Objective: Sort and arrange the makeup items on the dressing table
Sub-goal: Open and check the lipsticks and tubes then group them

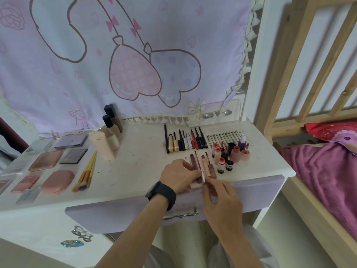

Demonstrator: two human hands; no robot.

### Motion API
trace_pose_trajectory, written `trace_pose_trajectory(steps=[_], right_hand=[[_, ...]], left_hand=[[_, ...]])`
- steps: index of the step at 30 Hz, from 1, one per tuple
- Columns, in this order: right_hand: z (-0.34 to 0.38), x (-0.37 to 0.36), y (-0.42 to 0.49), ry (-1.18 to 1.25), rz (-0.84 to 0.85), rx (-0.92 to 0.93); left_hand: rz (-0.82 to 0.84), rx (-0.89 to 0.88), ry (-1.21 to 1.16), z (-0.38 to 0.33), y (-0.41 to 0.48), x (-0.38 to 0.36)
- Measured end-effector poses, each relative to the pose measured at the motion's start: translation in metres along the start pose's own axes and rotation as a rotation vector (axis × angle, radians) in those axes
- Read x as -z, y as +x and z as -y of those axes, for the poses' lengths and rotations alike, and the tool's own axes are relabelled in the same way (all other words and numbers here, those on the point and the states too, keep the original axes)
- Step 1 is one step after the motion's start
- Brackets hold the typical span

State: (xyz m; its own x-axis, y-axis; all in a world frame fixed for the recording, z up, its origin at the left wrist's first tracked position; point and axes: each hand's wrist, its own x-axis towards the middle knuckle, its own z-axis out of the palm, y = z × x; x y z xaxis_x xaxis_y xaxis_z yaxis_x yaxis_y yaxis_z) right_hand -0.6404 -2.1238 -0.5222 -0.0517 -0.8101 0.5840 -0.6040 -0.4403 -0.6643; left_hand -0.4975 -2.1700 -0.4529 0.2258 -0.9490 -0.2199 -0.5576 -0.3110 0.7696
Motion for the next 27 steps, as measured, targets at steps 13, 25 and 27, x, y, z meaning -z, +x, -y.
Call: trace_pose_trajectory(steps=[13,25,27], right_hand=[[-0.0012,-0.0003,0.001,0.002,0.004,-0.01],[-0.0024,-0.0012,0.0009,0.01,0.0,-0.015],[-0.0025,-0.0011,0.0009,0.012,0.003,-0.016]], left_hand=[[-0.01,-0.025,0.036,-0.0021,-0.0015,-0.0006],[0.016,-0.033,0.053,-0.0032,-0.0036,0.0004],[0.022,-0.032,0.047,-0.0033,-0.0042,0.0008]])
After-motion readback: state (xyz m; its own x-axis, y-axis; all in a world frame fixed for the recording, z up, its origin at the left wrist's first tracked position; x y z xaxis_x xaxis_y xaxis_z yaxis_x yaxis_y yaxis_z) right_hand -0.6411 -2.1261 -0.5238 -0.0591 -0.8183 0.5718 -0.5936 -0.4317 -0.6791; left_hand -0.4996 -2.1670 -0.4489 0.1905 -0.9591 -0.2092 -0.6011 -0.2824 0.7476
